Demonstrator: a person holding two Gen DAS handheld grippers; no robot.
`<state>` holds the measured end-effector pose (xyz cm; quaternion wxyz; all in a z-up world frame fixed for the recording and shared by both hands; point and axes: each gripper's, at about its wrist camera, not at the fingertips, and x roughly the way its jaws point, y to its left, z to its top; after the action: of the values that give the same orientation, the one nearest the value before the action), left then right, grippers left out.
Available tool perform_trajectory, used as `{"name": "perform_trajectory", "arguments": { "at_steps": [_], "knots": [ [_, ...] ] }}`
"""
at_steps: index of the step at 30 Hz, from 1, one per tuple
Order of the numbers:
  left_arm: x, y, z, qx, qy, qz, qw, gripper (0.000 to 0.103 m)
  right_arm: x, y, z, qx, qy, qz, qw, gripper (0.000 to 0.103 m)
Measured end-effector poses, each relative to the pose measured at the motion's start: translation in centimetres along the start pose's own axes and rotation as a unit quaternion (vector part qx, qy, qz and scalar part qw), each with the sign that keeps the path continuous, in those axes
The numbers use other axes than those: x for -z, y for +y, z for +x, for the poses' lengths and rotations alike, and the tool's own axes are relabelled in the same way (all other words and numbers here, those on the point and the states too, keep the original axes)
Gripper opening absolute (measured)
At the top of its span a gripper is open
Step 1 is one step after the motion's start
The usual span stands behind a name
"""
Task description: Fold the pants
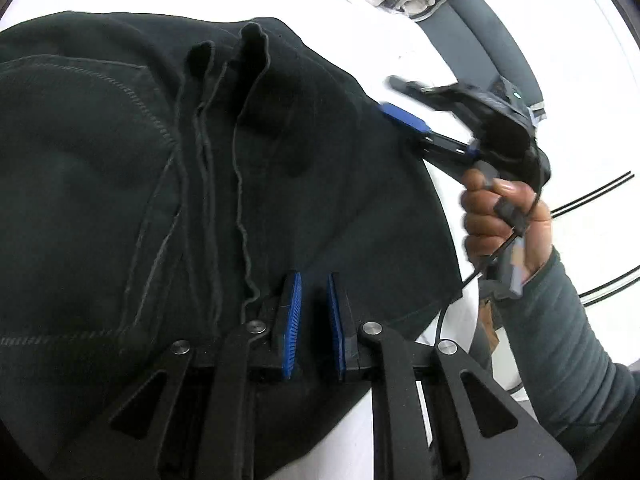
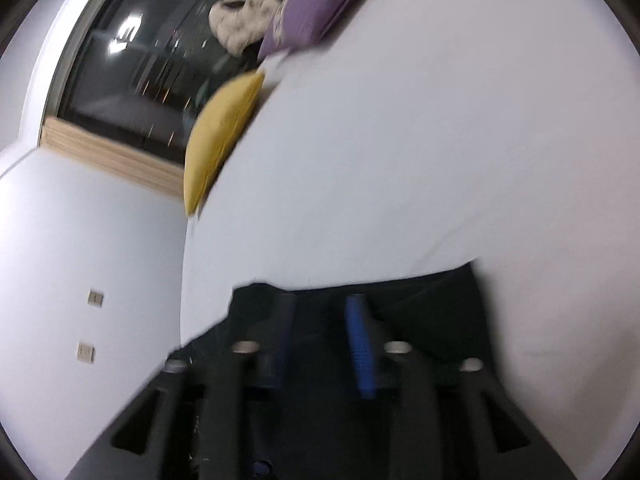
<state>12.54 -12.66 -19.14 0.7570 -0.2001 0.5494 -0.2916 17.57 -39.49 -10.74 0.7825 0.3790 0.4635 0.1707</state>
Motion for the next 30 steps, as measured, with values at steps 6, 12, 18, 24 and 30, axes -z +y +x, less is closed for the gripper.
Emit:
{"name": "perform_trajectory", "arguments": {
  "at_steps": [6, 12, 18, 24, 30],
  "knots": [
    [-4.1, -1.7, -4.9, -0.019, -0.063, 0.054, 0.9964, 0.014, 6.7, 2.4, -3.0, -0.071, 0.044, -0.051, 0.995, 0.062],
    [-7.4, 1.3, 1.7, -0.052, 0.014, 0.029, 0.9982, 0.013, 11.0, -2.8, -5.5, -0.021, 0.042, -0.015, 0.999, 0.041],
    [-5.9, 1.5, -2.3, -0.025, -0.073, -0.006, 0.997, 0.013, 12.0, 1.3, -9.3, -0.059, 0.036, -0.058, 0.996, 0.064],
    [-6.5, 3.0, -0.6, -0.048, -0.046, -0.024, 0.9975, 0.014, 16.1, -0.9, -7.1, 0.003, 0.057, -0.072, 0.996, 0.06],
    [-2.3, 2.0, -4.6, -0.037, -0.098, -0.051, 0.9932, 0.014, 17.1, 2.8, -9.7, -0.058, 0.06, -0.113, 0.99, 0.078]
  ]
}}
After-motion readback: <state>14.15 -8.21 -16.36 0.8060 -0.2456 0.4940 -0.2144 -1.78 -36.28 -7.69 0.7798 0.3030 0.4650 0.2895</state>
